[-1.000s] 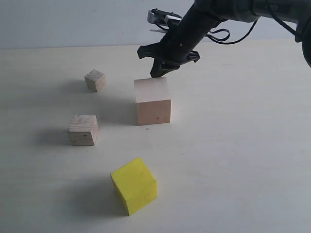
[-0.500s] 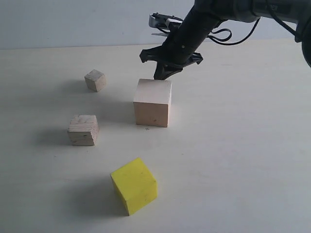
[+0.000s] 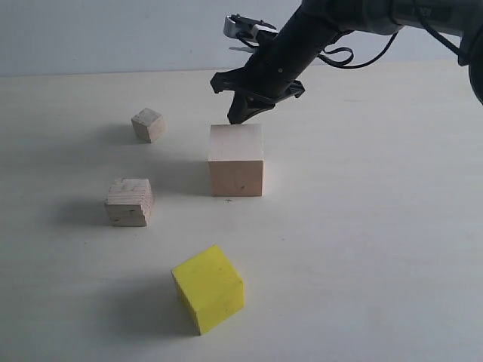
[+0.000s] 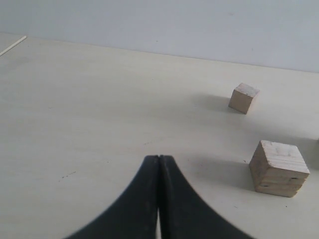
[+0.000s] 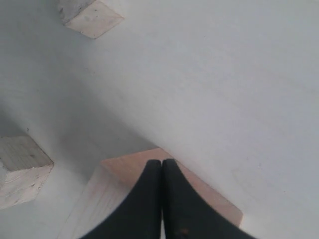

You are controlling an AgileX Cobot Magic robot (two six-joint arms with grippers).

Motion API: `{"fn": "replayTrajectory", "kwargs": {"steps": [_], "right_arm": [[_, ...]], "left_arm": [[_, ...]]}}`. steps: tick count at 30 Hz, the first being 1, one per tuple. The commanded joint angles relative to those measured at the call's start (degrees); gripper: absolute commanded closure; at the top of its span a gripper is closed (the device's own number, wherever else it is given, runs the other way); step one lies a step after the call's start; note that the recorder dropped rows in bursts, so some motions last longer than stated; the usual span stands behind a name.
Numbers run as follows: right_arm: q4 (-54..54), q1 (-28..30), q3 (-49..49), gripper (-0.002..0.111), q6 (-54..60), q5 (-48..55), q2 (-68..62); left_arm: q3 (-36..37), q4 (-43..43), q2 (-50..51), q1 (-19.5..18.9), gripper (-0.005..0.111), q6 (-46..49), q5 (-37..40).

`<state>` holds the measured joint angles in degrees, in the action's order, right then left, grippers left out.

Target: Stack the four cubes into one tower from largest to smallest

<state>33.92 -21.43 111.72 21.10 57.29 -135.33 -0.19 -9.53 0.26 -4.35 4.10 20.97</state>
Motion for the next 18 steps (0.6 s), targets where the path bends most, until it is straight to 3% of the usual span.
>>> {"fn": "replayTrajectory", "kwargs": {"steps": [1,10,18], "right_arm": [[0.53,-0.2,0.18,0.108,0.71,0.86,0.11],[-0.89,-0.09,0.18,0.108,0.8,0.69,1.66],[-11.09,0.44,0.18,0.108,-3.71,-1.65,7.55]], "left_arm": [[0.19,-0.07,-0.26,0.32,0.107,-0.07,-0.14],[0.19,-0.07,-0.26,0.32,0.107,-0.07,-0.14],[0.19,-0.07,-0.26,0.32,0.107,0.03,-0.17]]}}
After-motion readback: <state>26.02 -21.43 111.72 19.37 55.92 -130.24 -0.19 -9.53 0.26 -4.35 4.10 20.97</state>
